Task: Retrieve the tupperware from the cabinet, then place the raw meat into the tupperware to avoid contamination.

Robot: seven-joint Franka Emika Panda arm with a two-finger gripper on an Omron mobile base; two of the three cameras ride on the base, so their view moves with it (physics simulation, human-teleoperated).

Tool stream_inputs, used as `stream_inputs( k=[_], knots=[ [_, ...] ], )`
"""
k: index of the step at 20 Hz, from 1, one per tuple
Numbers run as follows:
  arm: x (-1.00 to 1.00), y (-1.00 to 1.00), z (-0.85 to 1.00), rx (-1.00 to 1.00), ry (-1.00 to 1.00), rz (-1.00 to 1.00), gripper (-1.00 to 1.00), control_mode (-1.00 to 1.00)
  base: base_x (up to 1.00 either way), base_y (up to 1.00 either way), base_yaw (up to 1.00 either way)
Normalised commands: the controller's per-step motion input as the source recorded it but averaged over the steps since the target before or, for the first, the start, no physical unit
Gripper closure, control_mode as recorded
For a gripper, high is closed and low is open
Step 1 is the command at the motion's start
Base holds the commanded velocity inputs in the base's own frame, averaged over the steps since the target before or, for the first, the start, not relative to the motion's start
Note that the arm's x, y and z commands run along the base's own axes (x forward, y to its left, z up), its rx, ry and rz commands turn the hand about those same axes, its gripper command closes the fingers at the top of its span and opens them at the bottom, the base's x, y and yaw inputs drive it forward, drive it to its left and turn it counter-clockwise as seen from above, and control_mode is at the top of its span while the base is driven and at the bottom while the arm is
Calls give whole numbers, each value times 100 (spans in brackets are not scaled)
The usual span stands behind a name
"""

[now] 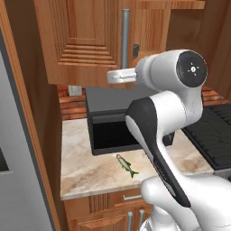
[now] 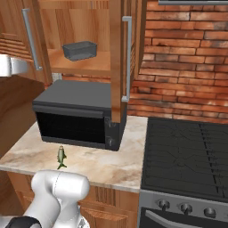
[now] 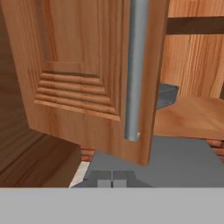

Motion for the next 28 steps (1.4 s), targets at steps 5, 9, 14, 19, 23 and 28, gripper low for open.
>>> stream_inputs(
  k=[5, 9, 14, 19, 23, 28],
  knots=[
    [-34, -20, 13, 0, 0, 0, -100, -100, 0, 0, 0],
    [-25, -20, 13, 0, 0, 0, -100, -100, 0, 0, 0],
    [-8, -19, 8, 0, 0, 0, -100, -100, 0, 0, 0],
    [0, -21, 0, -16, -2, 3, -100, -100, 0, 0, 0],
    [1, -23, 0, -24, -9, 6, -100, -100, 0, 0, 0],
    [10, -27, 0, -27, -9, 8, -100, -100, 0, 0, 0]
  ],
)
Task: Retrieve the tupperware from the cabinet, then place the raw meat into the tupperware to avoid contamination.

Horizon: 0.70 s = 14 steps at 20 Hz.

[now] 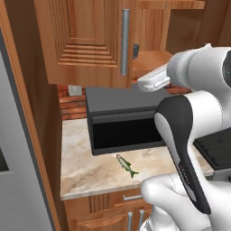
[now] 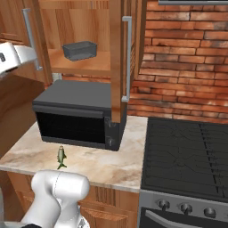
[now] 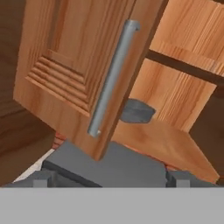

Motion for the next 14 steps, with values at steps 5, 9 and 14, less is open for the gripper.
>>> stream_inputs(
  k=[5, 9, 14],
  knots=[
    [5, -21, 0, -28, -15, 13, -100, -100, 0, 0, 0],
    [3, -6, 0, -31, -16, 16, -100, -100, 0, 0, 0],
    [3, 0, 0, -30, -15, 17, -100, -100, 0, 0, 0]
  ],
)
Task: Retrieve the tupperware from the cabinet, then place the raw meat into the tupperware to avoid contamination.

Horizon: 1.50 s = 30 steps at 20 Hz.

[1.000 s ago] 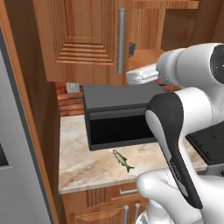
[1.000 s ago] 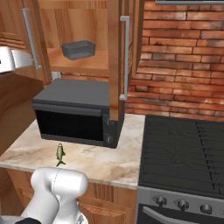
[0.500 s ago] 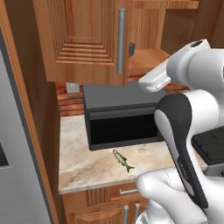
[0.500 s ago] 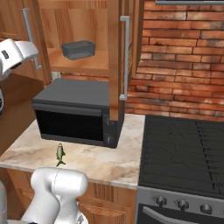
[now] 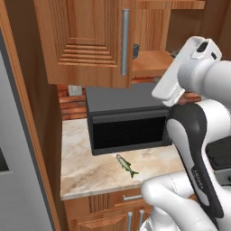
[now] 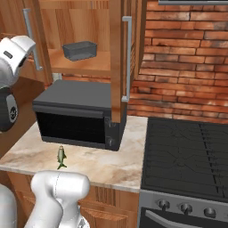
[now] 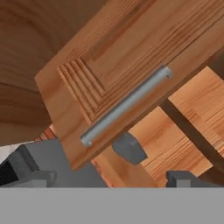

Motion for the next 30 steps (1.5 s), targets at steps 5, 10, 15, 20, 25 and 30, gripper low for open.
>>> stream_inputs(
  k=[5, 10, 15, 20, 25, 30],
  knots=[
    [1, 0, 3, -30, -13, 18, -100, -100, 0, 0, 0],
    [2, 0, 8, -28, -11, 17, -100, -100, 0, 0, 0],
    [4, 0, 10, -25, -10, 13, -100, -100, 0, 0, 0],
    [2, 0, 2, -20, -4, 6, -100, -100, 0, 0, 0],
    [1, 0, 0, -16, -1, 0, -100, -100, 0, 0, 0],
    [0, 0, 0, -10, -6, -1, -100, -100, 0, 0, 0]
  ],
)
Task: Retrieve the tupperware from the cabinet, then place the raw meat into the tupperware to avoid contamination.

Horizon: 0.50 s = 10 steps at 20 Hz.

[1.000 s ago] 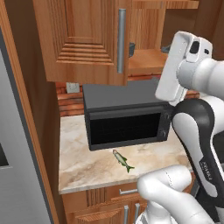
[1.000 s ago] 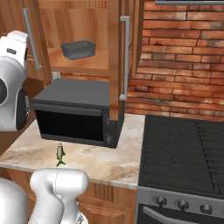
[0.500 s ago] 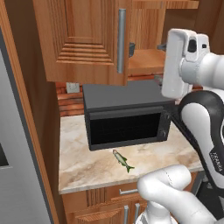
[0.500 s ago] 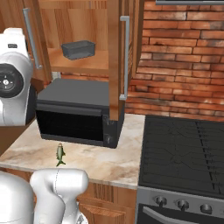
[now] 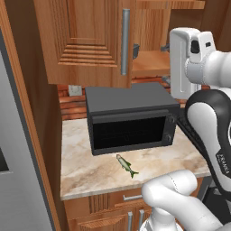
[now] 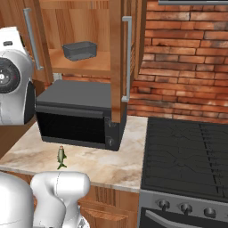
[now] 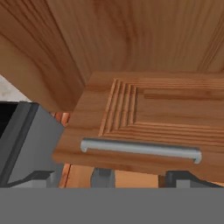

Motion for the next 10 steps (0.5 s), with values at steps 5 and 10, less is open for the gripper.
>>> stream_inputs(
  k=[5, 10],
  knots=[
    [0, 0, 0, -2, -6, -2, -100, -100, 0, 0, 0],
    [1, -3, -1, 0, -4, -1, -100, -100, 0, 0, 0]
  ],
)
